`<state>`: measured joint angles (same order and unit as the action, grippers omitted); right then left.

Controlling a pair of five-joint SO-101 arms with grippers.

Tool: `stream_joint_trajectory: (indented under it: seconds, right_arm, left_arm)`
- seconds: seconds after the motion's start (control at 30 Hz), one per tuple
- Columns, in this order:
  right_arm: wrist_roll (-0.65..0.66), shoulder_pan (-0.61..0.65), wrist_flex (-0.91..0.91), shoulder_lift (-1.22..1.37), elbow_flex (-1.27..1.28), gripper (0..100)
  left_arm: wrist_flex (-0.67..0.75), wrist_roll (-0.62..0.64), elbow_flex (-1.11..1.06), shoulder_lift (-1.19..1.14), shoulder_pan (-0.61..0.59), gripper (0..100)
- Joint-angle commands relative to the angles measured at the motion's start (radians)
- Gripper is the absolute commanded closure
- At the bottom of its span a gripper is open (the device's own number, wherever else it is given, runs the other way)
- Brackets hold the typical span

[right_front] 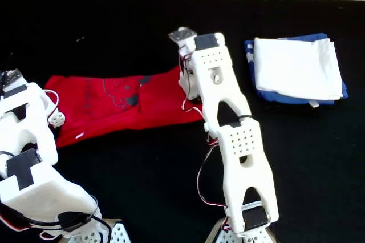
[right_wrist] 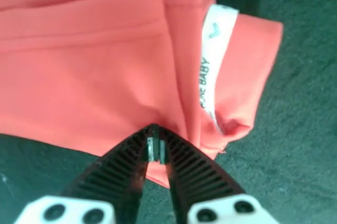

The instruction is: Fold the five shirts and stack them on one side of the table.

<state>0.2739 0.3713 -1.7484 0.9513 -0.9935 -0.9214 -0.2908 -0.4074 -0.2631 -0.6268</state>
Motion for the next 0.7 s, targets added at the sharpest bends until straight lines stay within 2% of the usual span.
stream_joint_trajectory:
  seconds: [0.0, 0.2, 0.37, 0.53, 0.67]
  right_arm:
    - [0.063, -0.015, -0.016, -0.047, 0.005, 99.1]
    - [0.074, -0.025, -0.018, -0.073, 0.05, 99.1]
    - [0.072, 0.007, -0.018, -0.254, 0.051, 99.1]
    - [0.072, 0.01, -0.018, -0.394, 0.053, 99.1]
    - [0.072, 0.004, -0.018, -0.447, 0.094, 99.1]
  left_arm:
    - [0.023, 0.005, -0.005, -0.016, -0.01, 99]
    - [0.021, 0.005, -0.008, -0.01, -0.013, 99]
    - [0.003, 0.005, 0.001, 0.008, -0.015, 99]
    - [-0.118, 0.005, 0.001, 0.203, -0.001, 99]
    - [-0.138, 0.002, 0.002, 0.383, -0.002, 98]
